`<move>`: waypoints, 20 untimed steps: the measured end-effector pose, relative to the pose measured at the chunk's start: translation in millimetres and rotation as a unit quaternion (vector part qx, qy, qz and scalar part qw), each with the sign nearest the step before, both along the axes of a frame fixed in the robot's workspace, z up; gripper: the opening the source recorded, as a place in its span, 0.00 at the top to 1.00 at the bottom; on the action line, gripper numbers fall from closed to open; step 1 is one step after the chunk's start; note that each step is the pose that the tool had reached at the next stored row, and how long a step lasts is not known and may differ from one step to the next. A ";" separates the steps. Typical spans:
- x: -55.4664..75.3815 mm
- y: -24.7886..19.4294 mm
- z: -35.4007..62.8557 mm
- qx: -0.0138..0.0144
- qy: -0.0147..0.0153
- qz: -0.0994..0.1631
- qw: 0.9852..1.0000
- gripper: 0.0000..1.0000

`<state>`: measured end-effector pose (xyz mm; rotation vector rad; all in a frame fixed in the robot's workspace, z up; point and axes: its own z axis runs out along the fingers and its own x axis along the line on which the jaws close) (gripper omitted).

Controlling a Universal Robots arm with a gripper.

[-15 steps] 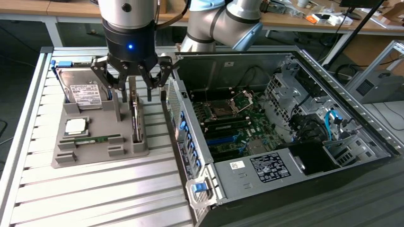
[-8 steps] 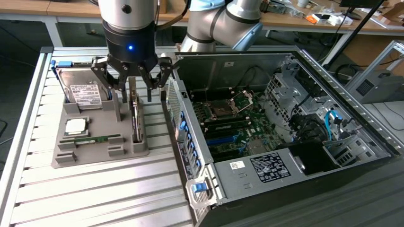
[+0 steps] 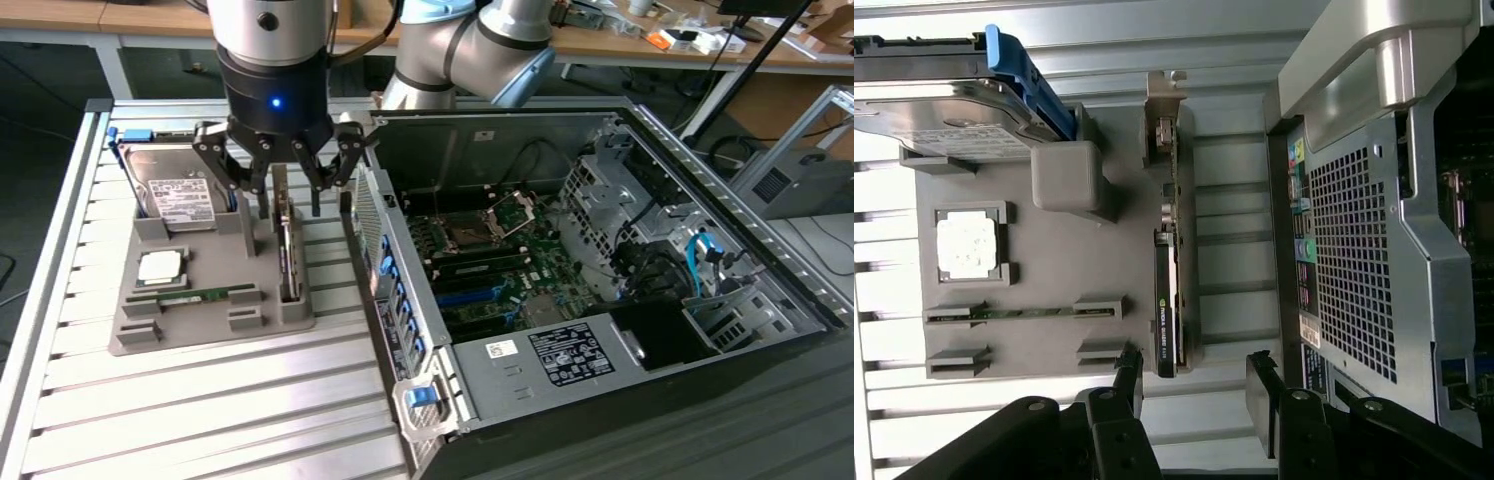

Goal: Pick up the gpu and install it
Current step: 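Pick up the gpu and move the gpu toward the slot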

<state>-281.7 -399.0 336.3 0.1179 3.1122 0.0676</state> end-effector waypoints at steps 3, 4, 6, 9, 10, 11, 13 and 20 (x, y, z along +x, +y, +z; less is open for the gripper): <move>0.0 0.0 -0.6 0.000 0.000 0.000 1.000 0.46; 0.0 0.0 -0.7 0.000 0.000 0.000 1.000 0.46; 0.0 0.0 -1.3 0.000 0.000 0.000 1.000 0.46; 0.0 0.0 -1.9 0.000 0.000 0.000 1.000 0.46; 0.0 0.0 -2.0 0.000 0.000 0.000 1.000 0.46; 0.0 0.0 -2.2 0.000 0.000 0.000 1.000 0.46; 0.0 0.0 -2.7 0.000 0.000 0.000 1.000 0.46; 0.0 0.0 -4.5 0.000 0.000 0.000 1.000 0.46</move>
